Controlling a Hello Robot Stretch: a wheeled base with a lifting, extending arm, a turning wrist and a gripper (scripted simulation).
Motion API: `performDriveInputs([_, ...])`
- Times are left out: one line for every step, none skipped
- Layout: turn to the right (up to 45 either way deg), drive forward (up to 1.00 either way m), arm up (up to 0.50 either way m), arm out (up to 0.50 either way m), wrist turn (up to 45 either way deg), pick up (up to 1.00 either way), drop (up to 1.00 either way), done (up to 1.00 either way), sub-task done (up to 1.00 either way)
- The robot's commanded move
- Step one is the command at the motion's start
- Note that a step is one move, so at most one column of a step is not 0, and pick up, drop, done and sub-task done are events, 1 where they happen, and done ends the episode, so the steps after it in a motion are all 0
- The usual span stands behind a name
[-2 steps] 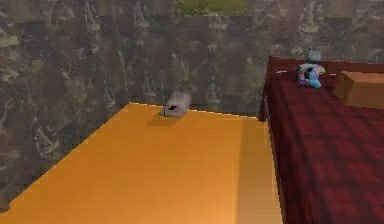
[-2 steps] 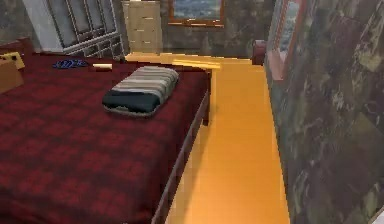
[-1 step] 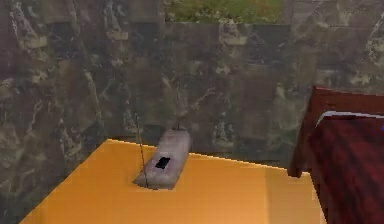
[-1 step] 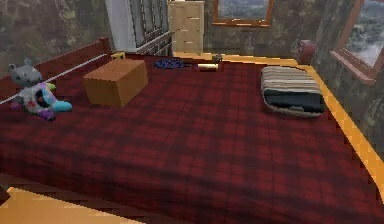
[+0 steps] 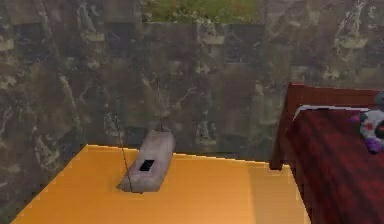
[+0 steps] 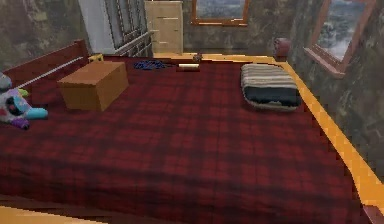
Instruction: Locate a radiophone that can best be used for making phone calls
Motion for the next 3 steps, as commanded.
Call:
performDriveInputs([0.0,0.55,0.00,0.00,0.0,0.00,0.00,0.00,0.00])
performDriveInputs([-24.0,0.00,0.00,0.00,0.0,0.00,0.00,0.00,0.00])
performDriveInputs([0.0,0.00,0.00,0.00,0.0,0.00,0.00,1.00,0.00])
